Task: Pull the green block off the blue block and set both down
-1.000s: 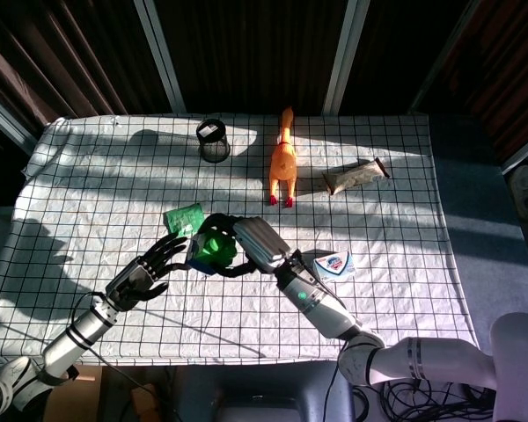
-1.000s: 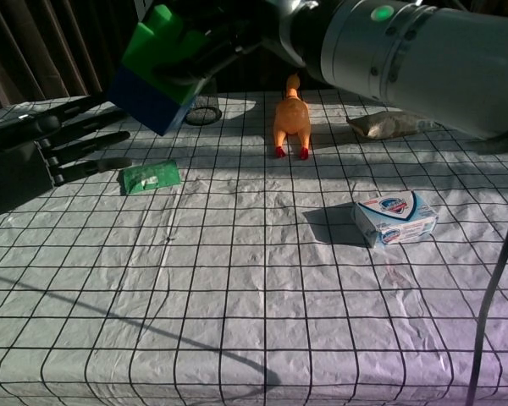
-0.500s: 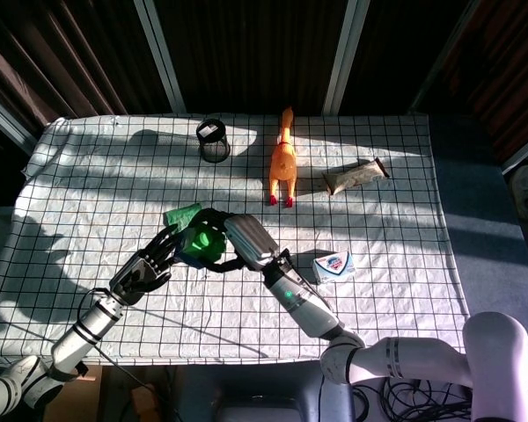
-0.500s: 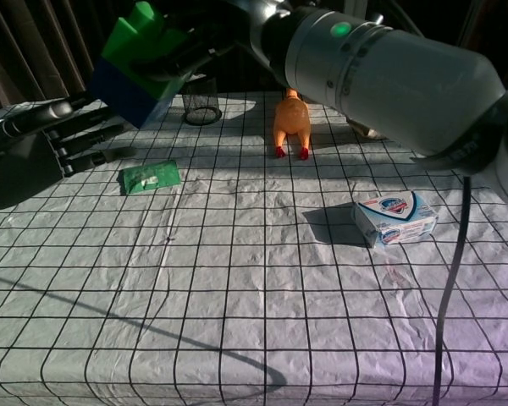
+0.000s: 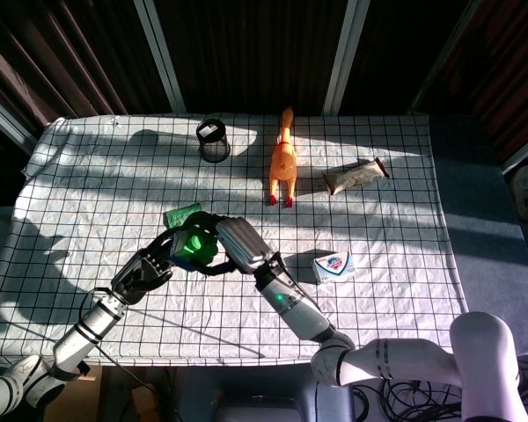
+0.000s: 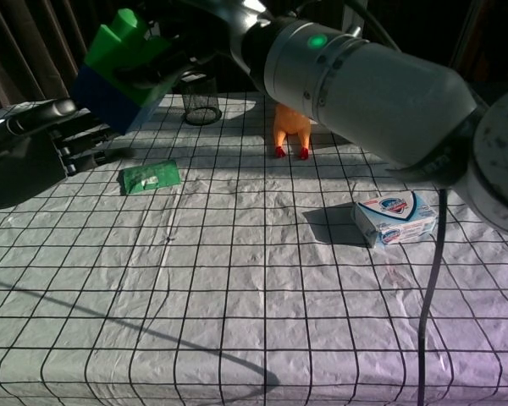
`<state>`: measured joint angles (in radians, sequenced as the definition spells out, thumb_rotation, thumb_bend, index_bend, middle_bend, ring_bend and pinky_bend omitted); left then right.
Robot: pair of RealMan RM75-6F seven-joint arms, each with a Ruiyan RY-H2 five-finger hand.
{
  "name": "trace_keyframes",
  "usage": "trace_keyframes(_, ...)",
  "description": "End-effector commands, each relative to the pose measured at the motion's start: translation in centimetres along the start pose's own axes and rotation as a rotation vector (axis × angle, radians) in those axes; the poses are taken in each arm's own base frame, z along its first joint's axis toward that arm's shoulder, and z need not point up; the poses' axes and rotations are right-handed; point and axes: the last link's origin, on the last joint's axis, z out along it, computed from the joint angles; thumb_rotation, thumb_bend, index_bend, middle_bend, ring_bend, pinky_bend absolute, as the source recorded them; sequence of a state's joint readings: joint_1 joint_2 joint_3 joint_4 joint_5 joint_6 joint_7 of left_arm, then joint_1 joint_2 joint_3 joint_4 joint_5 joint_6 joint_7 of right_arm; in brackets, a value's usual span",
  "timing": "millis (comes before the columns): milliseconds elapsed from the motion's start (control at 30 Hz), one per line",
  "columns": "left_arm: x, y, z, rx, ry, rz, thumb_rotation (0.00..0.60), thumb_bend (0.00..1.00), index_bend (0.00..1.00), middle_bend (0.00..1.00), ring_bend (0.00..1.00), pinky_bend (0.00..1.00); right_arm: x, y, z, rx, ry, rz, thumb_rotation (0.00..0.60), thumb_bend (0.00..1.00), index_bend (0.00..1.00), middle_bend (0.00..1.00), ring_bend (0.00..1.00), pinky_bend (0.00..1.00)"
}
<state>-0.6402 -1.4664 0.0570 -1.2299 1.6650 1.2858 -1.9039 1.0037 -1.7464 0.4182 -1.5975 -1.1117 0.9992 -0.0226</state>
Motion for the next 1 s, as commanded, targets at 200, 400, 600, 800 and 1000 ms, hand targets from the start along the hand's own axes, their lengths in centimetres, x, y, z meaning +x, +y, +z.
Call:
trace_keyframes(200, -0.2, -0.2, 0.1, -0.009, 0.003, -0.002, 0.6, 0.3, 0.25, 0.35, 0.19, 0.44, -0.3, -0.3, 0.3, 0.007, 0.028, 0.017, 0.6, 0.33, 0.84, 0.63, 0.54, 0.44)
trace_keyframes(400, -0.2, -0.3, 0.2, -0.014, 0.018, -0.005, 0.6, 0.33, 0.29, 0.37, 0.23, 0.47, -0.6, -0.4, 0.5, 0.005, 0.023, 0.026, 0.6, 0.33, 0.84, 0.63, 0.54, 0.44)
trace_keyframes(600, -0.3, -0.2, 0.1, -0.018, 0.021, -0.036, 0.6, 0.33, 0.33, 0.39, 0.29, 0.53, -1.4, -0.4, 0.9, 0.002, 0.024, 0.019, 0.6, 0.33, 0.84, 0.63, 0.54, 0.44)
trace_keyframes(800, -0.4, -0.1, -0.1, -0.031, 0.031, -0.041, 0.6, 0.33, 0.35, 0.4, 0.33, 0.58, -2.3, -0.6, 1.1, 0.005, 0.032, 0.007, 0.6, 0.33, 0.83, 0.63, 0.54, 0.44)
trace_keyframes(1000, -0.2, -0.2, -0.1, -0.042, 0.053, -0.065, 0.6, 0.39, 0.43, 0.46, 0.4, 0.65, -2.8, -1.2, 1.2, 0.009, 0.04, 0.053, 0.6, 0.33, 0.83, 0.63, 0.54, 0.44)
